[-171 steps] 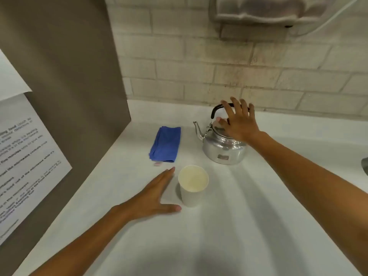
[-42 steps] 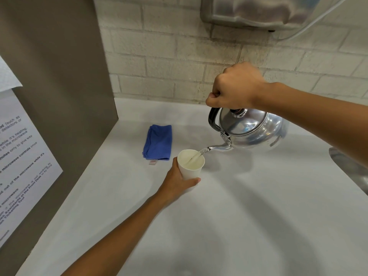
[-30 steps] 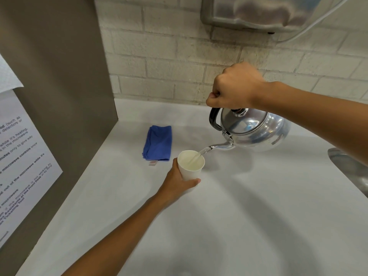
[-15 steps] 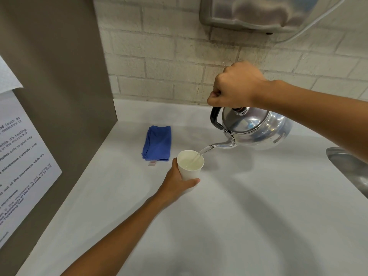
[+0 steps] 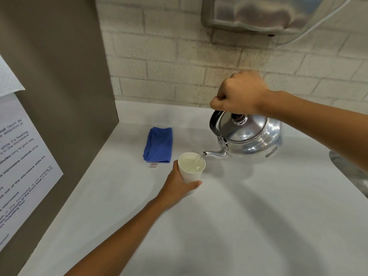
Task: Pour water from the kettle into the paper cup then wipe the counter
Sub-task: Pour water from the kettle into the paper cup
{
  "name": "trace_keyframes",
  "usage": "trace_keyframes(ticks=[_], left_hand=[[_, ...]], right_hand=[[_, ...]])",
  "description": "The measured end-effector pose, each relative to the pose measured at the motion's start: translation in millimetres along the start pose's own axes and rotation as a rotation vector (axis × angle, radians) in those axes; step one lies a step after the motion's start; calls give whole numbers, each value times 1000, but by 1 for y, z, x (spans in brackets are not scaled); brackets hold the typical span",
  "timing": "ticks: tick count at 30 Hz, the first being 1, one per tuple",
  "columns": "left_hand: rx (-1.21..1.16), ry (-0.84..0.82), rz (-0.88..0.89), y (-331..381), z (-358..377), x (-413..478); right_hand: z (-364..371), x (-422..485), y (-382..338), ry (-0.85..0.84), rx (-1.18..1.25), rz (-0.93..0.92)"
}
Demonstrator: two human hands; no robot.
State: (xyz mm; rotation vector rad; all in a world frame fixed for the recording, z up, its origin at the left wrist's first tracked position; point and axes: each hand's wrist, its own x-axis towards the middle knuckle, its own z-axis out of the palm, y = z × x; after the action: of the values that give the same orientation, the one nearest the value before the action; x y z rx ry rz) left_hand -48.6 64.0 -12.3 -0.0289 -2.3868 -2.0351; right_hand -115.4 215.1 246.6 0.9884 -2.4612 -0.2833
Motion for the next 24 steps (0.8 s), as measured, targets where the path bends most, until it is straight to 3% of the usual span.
trace_keyframes(ticks=[6,16,24], left_hand=[[53,7,18,0,-1,-2],[36,9,-3,-1,-3,-5],[69,-3,-9,-3,-6,-3]], right_hand=[[22,-9,15,43,127,146],[88,4,52,97,463,715],[130,33,63,93,595,875]])
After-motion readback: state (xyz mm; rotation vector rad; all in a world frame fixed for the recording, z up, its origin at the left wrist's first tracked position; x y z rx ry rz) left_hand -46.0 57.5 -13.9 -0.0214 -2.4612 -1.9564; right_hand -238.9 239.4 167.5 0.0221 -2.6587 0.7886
